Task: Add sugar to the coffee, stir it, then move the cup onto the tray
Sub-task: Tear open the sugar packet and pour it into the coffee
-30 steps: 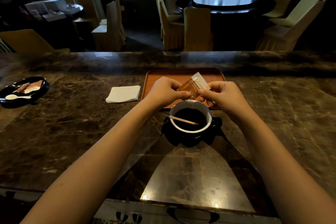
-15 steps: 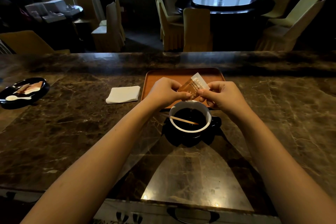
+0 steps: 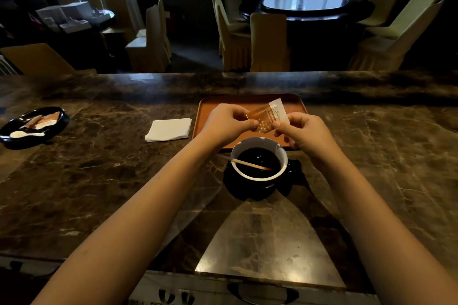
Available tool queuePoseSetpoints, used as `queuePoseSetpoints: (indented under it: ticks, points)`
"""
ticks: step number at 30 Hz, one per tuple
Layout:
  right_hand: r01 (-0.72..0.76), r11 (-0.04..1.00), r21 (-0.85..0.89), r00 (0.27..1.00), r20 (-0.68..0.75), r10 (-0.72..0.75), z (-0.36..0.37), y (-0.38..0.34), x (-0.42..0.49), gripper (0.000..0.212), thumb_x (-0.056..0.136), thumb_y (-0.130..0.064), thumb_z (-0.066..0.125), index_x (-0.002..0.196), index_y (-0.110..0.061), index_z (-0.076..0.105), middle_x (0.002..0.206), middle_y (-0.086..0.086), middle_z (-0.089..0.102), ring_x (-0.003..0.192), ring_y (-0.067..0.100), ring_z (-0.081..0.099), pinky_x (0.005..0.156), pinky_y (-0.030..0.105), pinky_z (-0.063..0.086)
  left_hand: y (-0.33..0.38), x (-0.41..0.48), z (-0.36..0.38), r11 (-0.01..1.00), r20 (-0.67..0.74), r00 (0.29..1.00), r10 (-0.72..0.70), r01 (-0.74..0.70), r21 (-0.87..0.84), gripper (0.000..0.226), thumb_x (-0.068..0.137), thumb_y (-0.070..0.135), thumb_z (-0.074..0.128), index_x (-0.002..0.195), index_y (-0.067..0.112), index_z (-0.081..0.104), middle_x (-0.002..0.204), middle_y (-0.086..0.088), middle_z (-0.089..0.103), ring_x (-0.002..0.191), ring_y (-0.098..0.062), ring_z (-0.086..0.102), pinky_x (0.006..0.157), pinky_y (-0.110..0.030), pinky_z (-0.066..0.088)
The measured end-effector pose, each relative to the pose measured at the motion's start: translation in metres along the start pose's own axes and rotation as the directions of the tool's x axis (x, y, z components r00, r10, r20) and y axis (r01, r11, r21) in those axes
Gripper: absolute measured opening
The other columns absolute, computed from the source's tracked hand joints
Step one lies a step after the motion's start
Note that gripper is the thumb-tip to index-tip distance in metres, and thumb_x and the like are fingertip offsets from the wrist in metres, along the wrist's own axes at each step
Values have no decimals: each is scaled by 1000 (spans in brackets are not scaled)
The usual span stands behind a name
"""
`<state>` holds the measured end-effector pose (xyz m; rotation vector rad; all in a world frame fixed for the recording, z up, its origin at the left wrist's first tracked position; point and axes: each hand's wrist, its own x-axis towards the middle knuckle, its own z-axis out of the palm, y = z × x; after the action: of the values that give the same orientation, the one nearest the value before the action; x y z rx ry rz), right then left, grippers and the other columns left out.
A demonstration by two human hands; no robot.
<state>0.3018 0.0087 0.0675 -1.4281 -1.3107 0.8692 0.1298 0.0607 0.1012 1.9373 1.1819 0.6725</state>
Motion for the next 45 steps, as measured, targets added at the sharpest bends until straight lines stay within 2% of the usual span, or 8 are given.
queuePoseSetpoints:
  ticks: [4, 8, 11, 20, 27, 34, 40, 45]
  points:
    - [42, 998, -37, 997, 70, -39, -6, -2, -1, 12, 84, -29, 64, 95, -26, 65, 91, -10, 67, 72, -10, 61, 52, 3, 42, 8, 1, 1, 985, 3, 999, 45, -45, 170, 9, 82, 19, 63, 88, 15, 68, 80, 2, 65, 76, -8, 59, 72, -22, 47]
    - [100, 989, -108, 995, 16, -99, -12, -6, 2, 21, 86, -29, 61, 106, -25, 62, 101, -6, 64, 92, 4, 59, 69, 16, 46, 18, -1, 2, 943, 26, 996, 90, -93, 319, 10, 83, 20, 62, 87, 13, 67, 67, 10, 56, 62, -3, 52, 58, -15, 38]
    - [122, 989, -84, 992, 48, -119, -13, -8, 0, 10, 87, -19, 60, 94, -21, 67, 91, -3, 68, 81, 4, 63, 64, 13, 48, 22, -3, 3, 929, 60, 993, 103, -118, 352, 12, 83, 21, 62, 87, 11, 67, 66, 9, 56, 61, -5, 51, 57, -15, 38]
    - [-88, 958, 273, 993, -50, 106, -14, 9, -11, 7, 80, -15, 67, 85, -20, 66, 78, 2, 73, 72, 15, 70, 61, 24, 53, 5, -24, 1, 971, -229, 956, 182, -139, 194, 21, 79, 31, 65, 97, 22, 67, 80, 17, 58, 70, 4, 54, 56, -8, 41]
    - [-141, 784, 605, 989, 48, 140, 1, -4, -17, 7, 84, -11, 62, 91, -11, 64, 83, 3, 76, 84, 22, 72, 62, 25, 56, 8, -29, 15, 992, -134, 983, 125, -128, -14, 15, 79, 30, 65, 93, 24, 69, 77, 18, 64, 73, 13, 58, 60, -3, 44]
    - [93, 986, 136, 994, -69, -84, -4, -17, -25, 11, 86, -23, 60, 97, -26, 64, 92, -8, 67, 79, -1, 63, 61, 14, 47, 9, -31, 10, 987, -181, 970, 161, -161, 14, 8, 79, 22, 67, 87, 23, 68, 71, 19, 61, 68, 17, 55, 59, -1, 43]
    - [226, 973, 42, 974, -32, -225, 1, -35, -30, 9, 87, -12, 60, 86, -20, 65, 79, -6, 65, 65, -10, 59, 55, 5, 43, 8, -35, 2, 989, -145, 980, 139, -144, -24, 11, 79, 22, 67, 89, 23, 69, 76, 16, 65, 74, 6, 61, 64, -12, 47]
    - [213, 973, 90, 975, -84, -205, 7, -38, -30, 9, 87, -16, 60, 90, -22, 66, 83, -5, 68, 66, -3, 61, 55, 13, 48, 9, -41, -14, 982, -142, 980, 140, -156, -109, 13, 79, 20, 66, 91, 26, 67, 79, 20, 62, 73, 17, 57, 59, 0, 42]
